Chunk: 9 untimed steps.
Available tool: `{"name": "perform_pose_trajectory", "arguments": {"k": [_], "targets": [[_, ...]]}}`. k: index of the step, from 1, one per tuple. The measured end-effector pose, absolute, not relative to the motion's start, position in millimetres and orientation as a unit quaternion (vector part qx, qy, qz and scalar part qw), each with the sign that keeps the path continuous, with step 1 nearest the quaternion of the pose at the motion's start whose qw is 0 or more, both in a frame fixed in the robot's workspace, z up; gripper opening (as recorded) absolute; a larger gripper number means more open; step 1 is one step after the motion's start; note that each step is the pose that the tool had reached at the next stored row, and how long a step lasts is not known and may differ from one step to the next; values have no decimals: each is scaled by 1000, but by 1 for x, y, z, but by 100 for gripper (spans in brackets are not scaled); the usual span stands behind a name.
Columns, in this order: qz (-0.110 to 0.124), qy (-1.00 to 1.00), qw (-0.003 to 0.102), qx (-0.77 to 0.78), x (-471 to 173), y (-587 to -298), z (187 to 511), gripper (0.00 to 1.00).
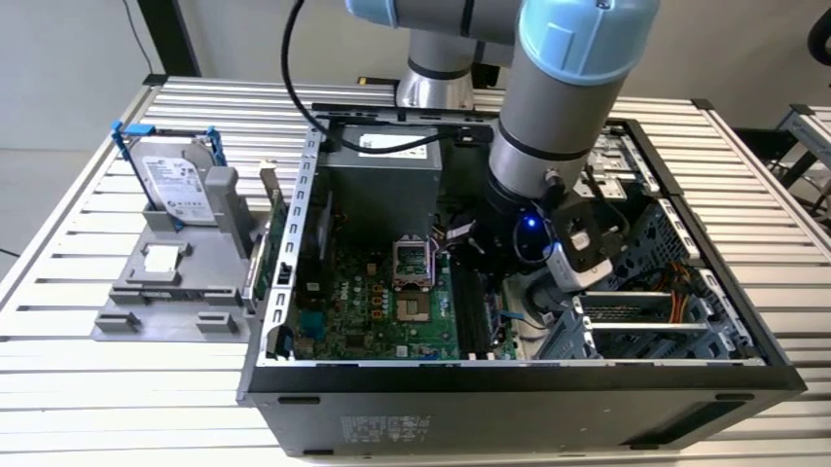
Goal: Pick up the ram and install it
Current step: 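Insert the ram into the slot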
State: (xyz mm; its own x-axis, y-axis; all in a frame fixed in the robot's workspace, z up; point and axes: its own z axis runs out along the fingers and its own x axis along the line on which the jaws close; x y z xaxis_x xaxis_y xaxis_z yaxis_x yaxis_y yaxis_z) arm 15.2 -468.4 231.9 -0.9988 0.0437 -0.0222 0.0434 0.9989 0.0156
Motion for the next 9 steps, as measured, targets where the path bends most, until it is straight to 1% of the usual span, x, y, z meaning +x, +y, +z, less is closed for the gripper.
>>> {"name": "perform_pose_trajectory", "arguments": {"k": [9], "targets": [[8,1000,11,13,12,-472,231,0]]}}
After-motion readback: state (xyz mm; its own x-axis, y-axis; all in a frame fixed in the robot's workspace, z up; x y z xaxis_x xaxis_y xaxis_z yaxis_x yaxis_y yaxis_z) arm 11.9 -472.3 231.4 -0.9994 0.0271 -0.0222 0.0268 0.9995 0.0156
